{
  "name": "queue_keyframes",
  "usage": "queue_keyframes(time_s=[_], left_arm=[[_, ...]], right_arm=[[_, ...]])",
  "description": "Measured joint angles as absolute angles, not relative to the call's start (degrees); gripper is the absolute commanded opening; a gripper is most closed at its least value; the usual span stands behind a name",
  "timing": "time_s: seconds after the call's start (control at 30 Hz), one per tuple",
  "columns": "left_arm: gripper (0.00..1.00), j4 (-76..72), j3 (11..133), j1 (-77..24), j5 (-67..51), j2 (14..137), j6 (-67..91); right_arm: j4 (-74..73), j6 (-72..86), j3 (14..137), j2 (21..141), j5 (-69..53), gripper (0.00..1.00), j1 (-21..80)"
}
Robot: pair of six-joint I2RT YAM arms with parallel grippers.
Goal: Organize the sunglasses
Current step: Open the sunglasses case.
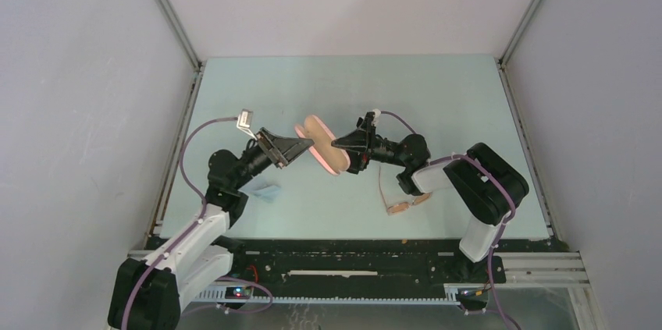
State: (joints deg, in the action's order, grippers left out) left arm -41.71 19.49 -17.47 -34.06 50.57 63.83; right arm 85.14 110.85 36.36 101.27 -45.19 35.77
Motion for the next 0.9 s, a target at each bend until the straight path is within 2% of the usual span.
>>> queue_keyframes(time_s=[0.23, 0.7, 0.9], left_arm=[[0.0, -41.91, 19.49, -17.47, -33.67, 50.57, 63.77], [0.0, -41.89, 19.46, -17.47, -33.63, 50.57, 62.76], [0.0, -41.87, 19.49, -17.47, -33.69, 50.13, 61.39]], right_arm=[[85.17, 111.18, 36.36, 101.32, -44.6, 0.47, 35.77], [85.12, 111.33, 36.36, 101.38, -44.51, 0.69, 35.44], [85.1, 111.87, 36.36, 101.38, -44.34, 0.75, 35.09]])
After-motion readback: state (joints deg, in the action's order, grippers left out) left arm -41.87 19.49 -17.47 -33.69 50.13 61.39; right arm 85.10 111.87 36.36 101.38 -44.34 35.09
